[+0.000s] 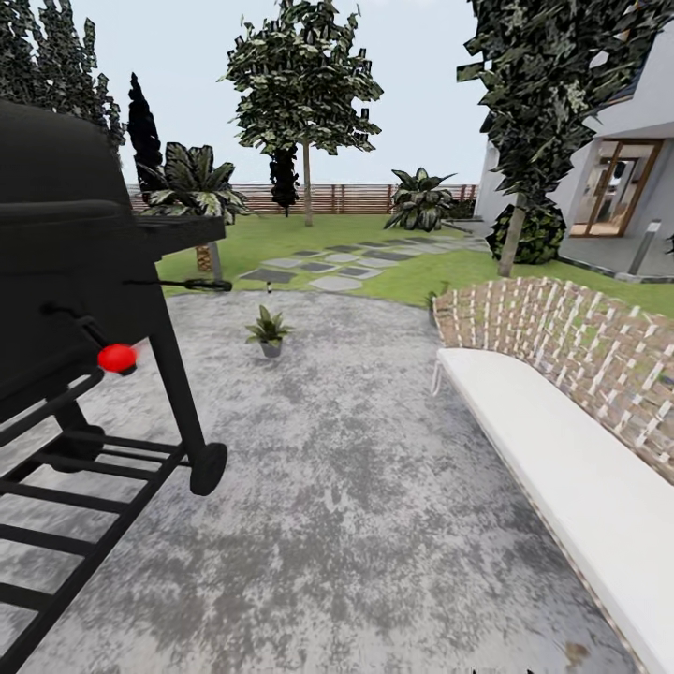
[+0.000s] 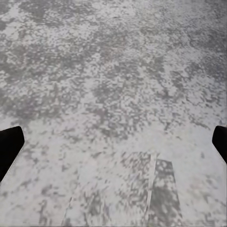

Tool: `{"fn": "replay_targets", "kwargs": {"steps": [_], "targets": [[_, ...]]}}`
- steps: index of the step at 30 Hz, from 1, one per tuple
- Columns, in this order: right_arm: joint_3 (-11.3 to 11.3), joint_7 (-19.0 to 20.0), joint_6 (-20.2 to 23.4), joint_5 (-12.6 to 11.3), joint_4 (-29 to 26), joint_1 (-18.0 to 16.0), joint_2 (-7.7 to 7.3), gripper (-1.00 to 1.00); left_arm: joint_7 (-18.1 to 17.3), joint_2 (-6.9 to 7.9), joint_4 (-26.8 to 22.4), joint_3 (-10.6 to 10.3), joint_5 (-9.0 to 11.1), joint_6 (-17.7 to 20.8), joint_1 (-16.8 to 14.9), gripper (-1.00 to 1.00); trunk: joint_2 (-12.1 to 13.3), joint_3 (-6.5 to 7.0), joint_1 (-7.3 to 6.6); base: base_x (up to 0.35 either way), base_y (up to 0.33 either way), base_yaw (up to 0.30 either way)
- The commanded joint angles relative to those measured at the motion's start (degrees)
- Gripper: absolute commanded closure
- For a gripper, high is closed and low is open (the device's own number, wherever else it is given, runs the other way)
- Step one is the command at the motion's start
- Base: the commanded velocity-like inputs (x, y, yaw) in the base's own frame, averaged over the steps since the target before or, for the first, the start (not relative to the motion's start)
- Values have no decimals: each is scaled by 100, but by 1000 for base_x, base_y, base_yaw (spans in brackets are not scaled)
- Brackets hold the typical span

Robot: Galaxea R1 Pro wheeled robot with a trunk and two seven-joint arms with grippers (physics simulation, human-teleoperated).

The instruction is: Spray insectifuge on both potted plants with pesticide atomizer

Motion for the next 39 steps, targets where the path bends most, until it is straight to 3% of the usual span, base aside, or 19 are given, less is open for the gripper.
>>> {"fn": "replay_targets", "kwargs": {"steps": [1, 14, 39], "targets": [[-2, -8, -17, 3, 2, -3, 1, -100, -4, -5, 6, 4, -12, -19, -3, -100, -2, -5, 2, 338, 0, 0], [-6, -8, -17, 3, 16, -3, 12, -100, -5, -15, 14, -45, -32, -10, -3, -100, -2, -5, 2, 338, -26, 0], [-11, -14, -17, 12, 33, -3, 15, -100, -5, -15, 9, -45, -25, -10, -3, -100, -2, -5, 2, 332, -127, 1]]}}
